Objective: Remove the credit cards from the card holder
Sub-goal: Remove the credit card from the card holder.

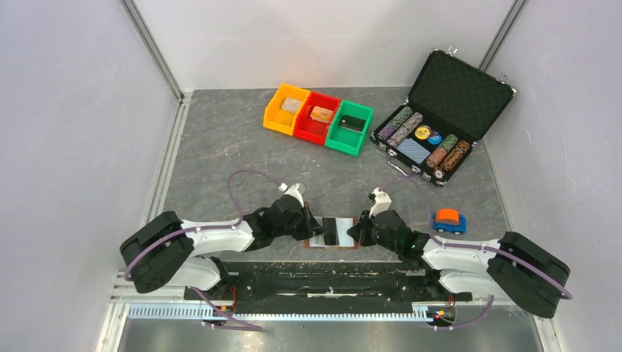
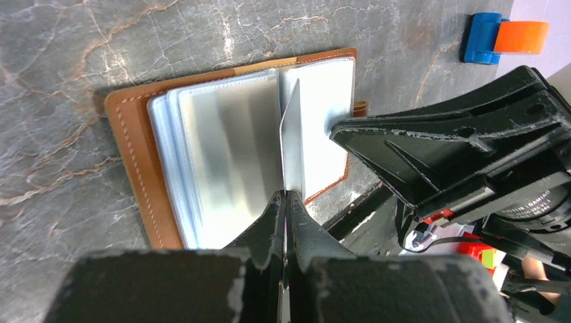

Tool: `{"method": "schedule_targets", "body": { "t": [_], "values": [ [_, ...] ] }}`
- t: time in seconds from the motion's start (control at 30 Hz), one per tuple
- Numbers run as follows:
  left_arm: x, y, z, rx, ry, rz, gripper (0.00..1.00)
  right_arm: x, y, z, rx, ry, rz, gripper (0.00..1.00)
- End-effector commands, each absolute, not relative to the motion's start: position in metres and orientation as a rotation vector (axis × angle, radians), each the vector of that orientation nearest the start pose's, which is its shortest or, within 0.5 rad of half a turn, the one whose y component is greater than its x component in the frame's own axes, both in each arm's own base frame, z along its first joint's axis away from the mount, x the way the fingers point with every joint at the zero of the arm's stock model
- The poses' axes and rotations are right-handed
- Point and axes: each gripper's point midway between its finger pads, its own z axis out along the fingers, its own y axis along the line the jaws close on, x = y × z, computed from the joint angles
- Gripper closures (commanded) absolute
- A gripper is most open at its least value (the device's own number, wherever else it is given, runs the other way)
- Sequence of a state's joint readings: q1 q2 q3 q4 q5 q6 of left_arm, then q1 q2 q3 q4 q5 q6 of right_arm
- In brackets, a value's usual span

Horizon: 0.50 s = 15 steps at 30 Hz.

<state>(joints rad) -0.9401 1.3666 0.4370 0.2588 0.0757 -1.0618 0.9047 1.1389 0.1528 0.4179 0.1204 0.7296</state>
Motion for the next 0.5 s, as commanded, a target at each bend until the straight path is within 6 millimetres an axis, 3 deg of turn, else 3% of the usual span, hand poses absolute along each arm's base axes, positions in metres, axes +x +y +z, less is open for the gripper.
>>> {"method": "schedule_targets", "body": {
  "t": [0.0, 0.13, 0.3, 0.47],
  "values": [
    [0.165, -0.289, 0.049, -0.025, 2.464, -0.979, 0.98, 0.174, 0.218, 0.011, -0.160, 2.277, 0.711, 0.97],
    [0.164, -0.280, 0.058, 0.001, 2.449, -0.952, 0.98, 0.181, 0.228, 0.034, -0.234, 2.211, 0.735, 0.94],
    [0.161, -0.278, 0.080, -0.077, 2.408, -1.025, 0.98, 0.190, 0.248, 0.084, -0.441, 1.985, 0.800, 0.85],
    [0.166, -0.279, 0.106, -0.218, 2.356, -1.101, 0.98, 0.196, 0.262, 0.139, -0.636, 1.701, 0.782, 0.69]
  ]
}}
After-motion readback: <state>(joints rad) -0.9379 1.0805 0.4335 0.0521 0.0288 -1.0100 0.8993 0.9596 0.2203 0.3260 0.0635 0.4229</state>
